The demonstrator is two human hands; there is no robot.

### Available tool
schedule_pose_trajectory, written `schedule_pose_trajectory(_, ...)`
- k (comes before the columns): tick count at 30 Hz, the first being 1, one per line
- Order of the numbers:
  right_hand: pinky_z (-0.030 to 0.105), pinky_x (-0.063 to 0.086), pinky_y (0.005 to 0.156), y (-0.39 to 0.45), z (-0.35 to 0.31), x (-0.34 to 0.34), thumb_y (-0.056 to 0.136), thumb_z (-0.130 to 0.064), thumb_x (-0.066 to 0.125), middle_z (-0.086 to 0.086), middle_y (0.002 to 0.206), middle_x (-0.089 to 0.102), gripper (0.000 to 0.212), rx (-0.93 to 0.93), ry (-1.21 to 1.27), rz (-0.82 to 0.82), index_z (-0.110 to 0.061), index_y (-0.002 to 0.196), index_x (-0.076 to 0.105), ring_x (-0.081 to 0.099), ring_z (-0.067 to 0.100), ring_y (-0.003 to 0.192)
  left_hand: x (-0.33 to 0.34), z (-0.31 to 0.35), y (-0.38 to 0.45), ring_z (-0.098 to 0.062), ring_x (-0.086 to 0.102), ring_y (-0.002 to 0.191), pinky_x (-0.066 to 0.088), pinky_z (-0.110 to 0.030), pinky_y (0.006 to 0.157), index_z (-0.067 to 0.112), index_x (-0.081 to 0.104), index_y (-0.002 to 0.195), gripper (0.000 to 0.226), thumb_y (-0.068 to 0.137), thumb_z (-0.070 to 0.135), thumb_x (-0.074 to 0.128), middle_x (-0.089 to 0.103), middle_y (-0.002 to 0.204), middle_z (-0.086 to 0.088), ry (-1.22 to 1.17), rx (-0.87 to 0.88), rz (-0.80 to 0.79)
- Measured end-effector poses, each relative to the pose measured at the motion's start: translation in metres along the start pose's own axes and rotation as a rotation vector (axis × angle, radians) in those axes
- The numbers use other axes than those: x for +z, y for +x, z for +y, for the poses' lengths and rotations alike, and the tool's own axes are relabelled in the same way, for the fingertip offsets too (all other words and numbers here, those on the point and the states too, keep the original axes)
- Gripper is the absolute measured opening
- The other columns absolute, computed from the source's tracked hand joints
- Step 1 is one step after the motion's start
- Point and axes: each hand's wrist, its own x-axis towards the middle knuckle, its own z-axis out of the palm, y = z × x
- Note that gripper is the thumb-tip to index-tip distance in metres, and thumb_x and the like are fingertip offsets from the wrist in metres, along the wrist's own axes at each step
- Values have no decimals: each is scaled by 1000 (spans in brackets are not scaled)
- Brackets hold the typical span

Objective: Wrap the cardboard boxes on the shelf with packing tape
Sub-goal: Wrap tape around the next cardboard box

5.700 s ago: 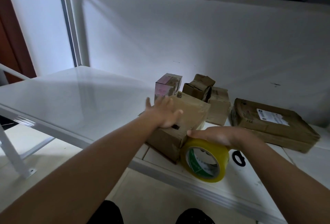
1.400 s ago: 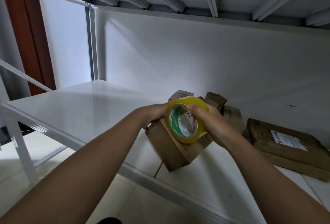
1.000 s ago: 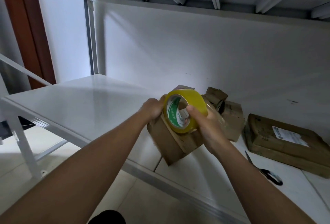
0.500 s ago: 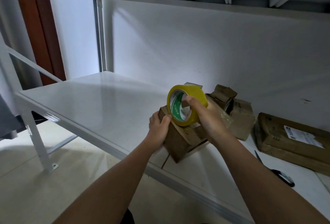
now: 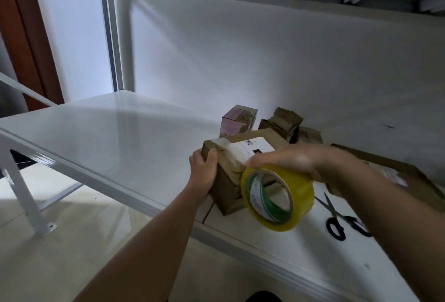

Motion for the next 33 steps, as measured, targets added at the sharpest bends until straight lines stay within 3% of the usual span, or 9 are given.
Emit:
schedule_pose_trajectory(2,31,52,85,5,12,13,69,-67,66,-1,120,61,65,37,-145,-16,-33,123,55,62,19,103,1,1,-3,-14,52,97,48,-32,84,19,52,96,14,94,30,44,41,113,-3,-17,36,9)
schedule_pose_trajectory(4,32,40,98,12,24,30,75,-66,62,-1,138,48,69,-2,-271,-4,-36,136,46,48,18,117,1,2,-6,-13,51,97,46,-31,85,23,51,92,12,95,31,43,41,112,-2,-17,45,0)
schedule_pose_trajectory(8,27,32,88,19,32,46,76,-62,65,-4,144,41,75,-15,-223,51,-38,141,36,42,17,120,3,2,-6,-24,38,127,32,-44,111,11,36,139,49,97,38,34,34,136,-8,85,-2,0)
schedule_pose_trajectory(14,30,37,93,26,35,45,74,-58,70,-2,143,43,76,12,-147,73,-36,140,38,45,22,123,8,18,1,-30,35,132,27,-49,110,15,41,140,60,96,51,23,43,142,-11,276,-113,41)
schedule_pose_trajectory(17,32,37,92,31,30,46,76,-56,69,0,144,43,77,40,-157,60,-35,142,34,44,25,126,7,35,10,-30,33,135,29,-49,110,15,34,144,73,90,64,35,40,145,-9,332,-61,44)
schedule_pose_trajectory(23,40,39,104,32,30,45,67,-61,74,-2,145,40,92,-12,-165,86,-37,144,29,43,25,127,2,41,11,-21,63,91,52,-32,70,8,51,129,53,89,43,54,64,109,-8,154,-303,-204)
schedule_pose_trajectory(26,34,48,94,13,43,33,58,-63,74,-7,128,56,95,0,16,-112,-30,140,38,56,16,109,5,40,11,-31,60,108,52,-40,88,10,49,133,59,87,47,53,61,122,-14,127,-357,-185)
schedule_pose_trajectory(29,28,58,69,-8,56,11,42,-55,87,-4,88,75,100,-79,307,-207,-11,126,54,71,13,78,5,51,9,-21,60,78,48,-24,59,19,62,96,31,86,47,52,69,81,-4,117,-513,-226)
schedule_pose_trajectory(33,25,56,55,-24,40,-17,22,-47,95,4,82,75,87,-381,597,-139,-14,98,71,72,19,70,-8,53,6,-24,54,69,48,-28,57,13,50,78,23,88,34,45,56,70,-5,123,-687,-277)
